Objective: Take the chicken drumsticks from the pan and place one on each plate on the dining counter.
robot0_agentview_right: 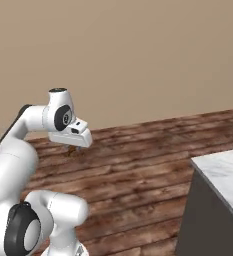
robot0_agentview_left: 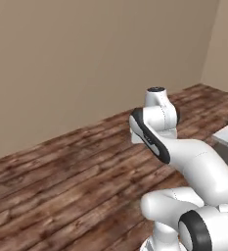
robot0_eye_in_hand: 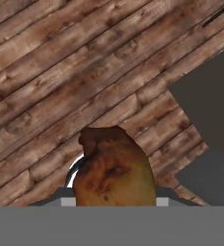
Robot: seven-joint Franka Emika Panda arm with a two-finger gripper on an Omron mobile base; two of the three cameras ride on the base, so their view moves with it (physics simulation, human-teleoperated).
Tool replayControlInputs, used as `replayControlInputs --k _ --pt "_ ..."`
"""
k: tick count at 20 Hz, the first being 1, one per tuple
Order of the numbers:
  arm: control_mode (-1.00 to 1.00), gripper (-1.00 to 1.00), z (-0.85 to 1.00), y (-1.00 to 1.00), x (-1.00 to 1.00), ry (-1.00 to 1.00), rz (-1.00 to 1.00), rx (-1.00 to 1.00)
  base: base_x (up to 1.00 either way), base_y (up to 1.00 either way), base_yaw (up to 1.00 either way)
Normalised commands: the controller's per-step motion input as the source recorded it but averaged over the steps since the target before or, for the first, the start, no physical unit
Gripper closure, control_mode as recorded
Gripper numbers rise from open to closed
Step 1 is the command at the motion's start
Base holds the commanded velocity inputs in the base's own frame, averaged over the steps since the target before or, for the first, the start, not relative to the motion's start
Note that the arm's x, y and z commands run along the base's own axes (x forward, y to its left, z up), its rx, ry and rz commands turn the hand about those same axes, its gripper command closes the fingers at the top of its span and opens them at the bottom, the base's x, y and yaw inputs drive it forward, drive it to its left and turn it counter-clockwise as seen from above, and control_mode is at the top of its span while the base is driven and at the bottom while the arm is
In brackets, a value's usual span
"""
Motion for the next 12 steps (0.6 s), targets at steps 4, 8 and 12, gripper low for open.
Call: replayControlInputs --k 4,8,12 --pt "1.0 1.0 0.0 0.0 0.0 0.0 0.0 0.0 0.99 0.45 -0.46" --pt "1.0 1.0 0.0 0.0 0.0 0.0 0.0 0.0 0.92 0.46 -0.52" --pt "1.0 1.0 0.0 0.0 0.0 0.0 0.0 0.0 0.9 0.46 -0.54"
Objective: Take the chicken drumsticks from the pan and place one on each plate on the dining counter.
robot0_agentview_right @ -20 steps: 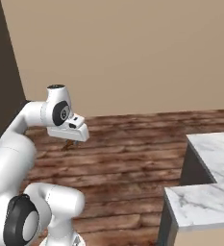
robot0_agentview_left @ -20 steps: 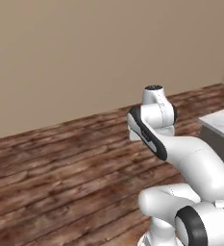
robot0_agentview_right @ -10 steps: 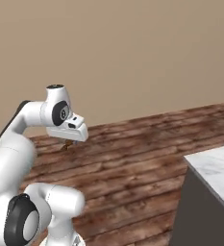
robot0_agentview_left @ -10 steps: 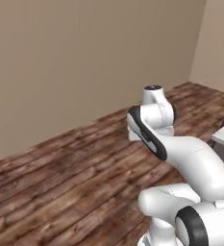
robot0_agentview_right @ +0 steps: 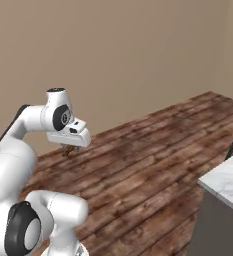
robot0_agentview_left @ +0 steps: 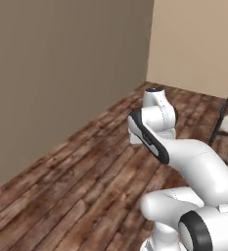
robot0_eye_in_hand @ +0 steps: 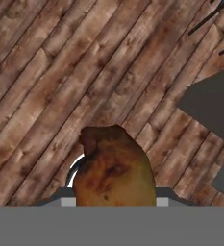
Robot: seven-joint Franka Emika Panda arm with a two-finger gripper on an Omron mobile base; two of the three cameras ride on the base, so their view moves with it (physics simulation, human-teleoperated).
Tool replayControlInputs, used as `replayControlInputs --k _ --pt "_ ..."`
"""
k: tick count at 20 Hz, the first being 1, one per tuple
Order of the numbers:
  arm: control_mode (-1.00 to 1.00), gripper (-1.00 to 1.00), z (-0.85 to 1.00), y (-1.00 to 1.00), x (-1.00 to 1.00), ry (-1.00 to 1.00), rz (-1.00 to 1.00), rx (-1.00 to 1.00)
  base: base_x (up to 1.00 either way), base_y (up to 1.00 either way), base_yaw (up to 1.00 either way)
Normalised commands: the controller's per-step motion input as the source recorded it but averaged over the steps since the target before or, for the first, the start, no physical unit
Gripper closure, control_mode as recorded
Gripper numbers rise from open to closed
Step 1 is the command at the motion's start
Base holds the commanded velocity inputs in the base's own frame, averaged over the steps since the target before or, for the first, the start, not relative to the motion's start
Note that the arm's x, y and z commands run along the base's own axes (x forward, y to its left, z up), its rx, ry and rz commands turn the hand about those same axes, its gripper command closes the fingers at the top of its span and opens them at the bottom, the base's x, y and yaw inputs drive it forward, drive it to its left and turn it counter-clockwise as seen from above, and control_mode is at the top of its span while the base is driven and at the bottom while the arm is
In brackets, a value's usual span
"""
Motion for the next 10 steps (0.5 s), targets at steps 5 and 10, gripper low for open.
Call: replayControlInputs --k 5,10 --pt "1.0 1.0 0.0 0.0 0.0 0.0 0.0 0.0 0.88 0.47 -0.54" --pt "1.0 1.0 0.0 0.0 0.0 0.0 0.0 0.0 0.84 0.48 -0.56"
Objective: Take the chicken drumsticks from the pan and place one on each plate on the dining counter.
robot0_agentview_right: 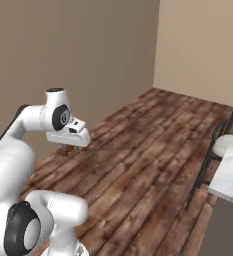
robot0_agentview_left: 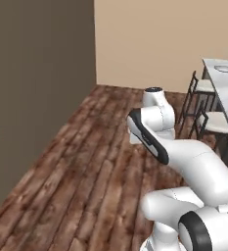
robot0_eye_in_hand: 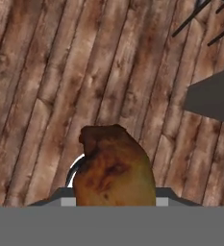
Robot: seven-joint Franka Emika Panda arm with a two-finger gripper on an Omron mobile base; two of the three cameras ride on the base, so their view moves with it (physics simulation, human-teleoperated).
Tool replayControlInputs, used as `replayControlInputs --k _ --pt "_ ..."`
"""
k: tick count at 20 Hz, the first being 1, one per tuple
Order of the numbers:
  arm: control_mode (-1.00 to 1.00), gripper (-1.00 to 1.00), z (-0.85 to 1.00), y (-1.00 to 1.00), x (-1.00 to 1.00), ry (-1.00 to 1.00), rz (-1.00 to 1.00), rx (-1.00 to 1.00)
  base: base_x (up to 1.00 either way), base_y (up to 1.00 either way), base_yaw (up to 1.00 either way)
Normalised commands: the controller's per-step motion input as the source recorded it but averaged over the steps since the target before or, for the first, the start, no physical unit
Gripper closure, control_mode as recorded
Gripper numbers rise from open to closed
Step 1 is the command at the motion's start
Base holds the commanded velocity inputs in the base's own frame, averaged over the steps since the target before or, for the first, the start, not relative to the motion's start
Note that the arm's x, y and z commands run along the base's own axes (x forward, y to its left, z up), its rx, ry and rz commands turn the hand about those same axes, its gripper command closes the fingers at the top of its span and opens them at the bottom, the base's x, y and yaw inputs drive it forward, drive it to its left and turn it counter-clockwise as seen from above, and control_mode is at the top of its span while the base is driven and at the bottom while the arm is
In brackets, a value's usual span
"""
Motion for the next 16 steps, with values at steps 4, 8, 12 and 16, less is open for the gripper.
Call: replayControlInputs --k 4,8,12,16 --pt "1.0 1.0 0.0 0.0 0.0 0.0 0.0 0.0 0.81 0.47 -0.58" --pt "1.0 1.0 0.0 0.0 0.0 0.0 0.0 0.0 0.79 0.45 -0.6" --pt "1.0 1.0 0.0 0.0 0.0 0.0 0.0 0.0 0.77 0.45 -0.62" --pt "1.0 1.0 0.0 0.0 0.0 0.0 0.0 0.0 0.75 0.48 -0.64"
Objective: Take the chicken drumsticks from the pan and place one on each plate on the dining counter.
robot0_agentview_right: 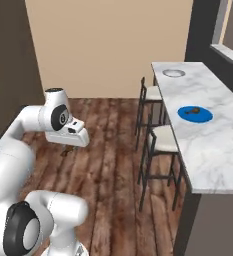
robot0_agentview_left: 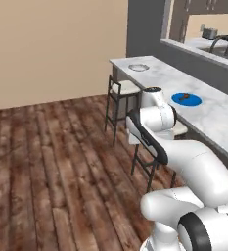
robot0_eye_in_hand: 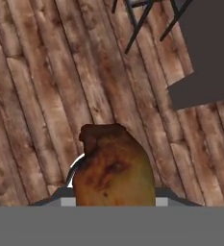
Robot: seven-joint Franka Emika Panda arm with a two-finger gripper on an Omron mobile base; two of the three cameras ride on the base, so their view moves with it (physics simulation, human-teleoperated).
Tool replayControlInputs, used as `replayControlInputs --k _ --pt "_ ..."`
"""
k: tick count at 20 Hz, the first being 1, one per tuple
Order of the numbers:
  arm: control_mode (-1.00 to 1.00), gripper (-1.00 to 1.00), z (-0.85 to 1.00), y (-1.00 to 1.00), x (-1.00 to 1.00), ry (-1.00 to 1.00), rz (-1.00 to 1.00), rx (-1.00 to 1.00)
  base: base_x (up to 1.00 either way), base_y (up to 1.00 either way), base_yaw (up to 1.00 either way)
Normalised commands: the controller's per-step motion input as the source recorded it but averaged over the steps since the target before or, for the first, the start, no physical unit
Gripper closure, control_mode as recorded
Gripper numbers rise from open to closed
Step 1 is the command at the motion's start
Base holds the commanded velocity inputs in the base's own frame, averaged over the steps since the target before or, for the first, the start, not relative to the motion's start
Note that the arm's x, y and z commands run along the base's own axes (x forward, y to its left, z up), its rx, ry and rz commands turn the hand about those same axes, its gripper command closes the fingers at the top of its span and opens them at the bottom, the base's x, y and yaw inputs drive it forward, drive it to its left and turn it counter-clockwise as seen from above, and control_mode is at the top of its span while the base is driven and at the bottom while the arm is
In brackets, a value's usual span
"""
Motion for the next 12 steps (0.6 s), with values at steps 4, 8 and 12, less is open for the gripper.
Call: replayControlInputs --k 4,8,12 --pt "1.0 1.0 0.0 0.0 0.0 0.0 0.0 0.0 0.79 0.53 -0.6" --pt "1.0 1.0 0.0 0.0 0.0 0.0 0.0 0.0 0.83 0.57 -0.56" --pt "1.0 1.0 0.0 0.0 0.0 0.0 0.0 0.0 0.82 0.61 -0.52"
